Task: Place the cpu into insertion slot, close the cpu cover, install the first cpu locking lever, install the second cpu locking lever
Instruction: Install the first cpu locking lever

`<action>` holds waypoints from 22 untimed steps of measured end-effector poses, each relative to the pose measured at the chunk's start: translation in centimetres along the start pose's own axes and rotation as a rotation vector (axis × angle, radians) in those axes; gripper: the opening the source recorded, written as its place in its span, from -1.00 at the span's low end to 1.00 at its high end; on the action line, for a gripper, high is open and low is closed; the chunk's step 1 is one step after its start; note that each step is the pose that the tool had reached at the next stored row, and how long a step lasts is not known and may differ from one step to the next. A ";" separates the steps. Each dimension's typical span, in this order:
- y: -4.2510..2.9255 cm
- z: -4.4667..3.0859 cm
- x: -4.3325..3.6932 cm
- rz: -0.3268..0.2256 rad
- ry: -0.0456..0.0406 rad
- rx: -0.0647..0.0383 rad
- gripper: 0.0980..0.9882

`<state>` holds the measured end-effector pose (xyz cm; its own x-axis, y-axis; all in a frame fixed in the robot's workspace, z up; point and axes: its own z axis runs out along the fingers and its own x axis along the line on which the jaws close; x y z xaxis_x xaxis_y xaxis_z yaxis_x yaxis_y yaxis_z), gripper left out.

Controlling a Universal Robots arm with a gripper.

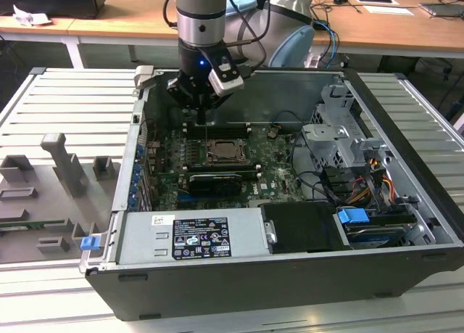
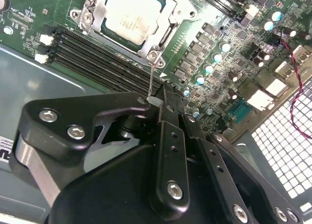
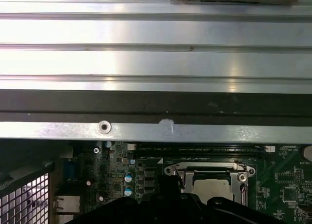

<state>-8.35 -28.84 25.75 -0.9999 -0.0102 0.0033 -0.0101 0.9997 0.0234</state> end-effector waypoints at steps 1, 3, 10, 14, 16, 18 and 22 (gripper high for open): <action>0.00 0.00 -0.03 0.000 0.0000 0.000 -0.98; 0.00 0.01 -0.17 0.000 0.0000 0.000 -0.98; -0.01 0.04 -0.59 0.000 0.0000 0.000 -0.98; -0.01 0.07 -0.81 0.000 0.0000 0.000 -0.98; -0.02 0.11 -1.19 0.000 0.0000 -0.003 -0.98; -0.03 0.16 -1.34 0.000 -0.0002 -0.019 -0.98; -0.15 1.50 -1.81 0.001 -0.0004 -0.032 -0.98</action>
<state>-6.54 -28.94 24.24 -1.0000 -0.0087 0.0030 -0.0086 0.9984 0.0552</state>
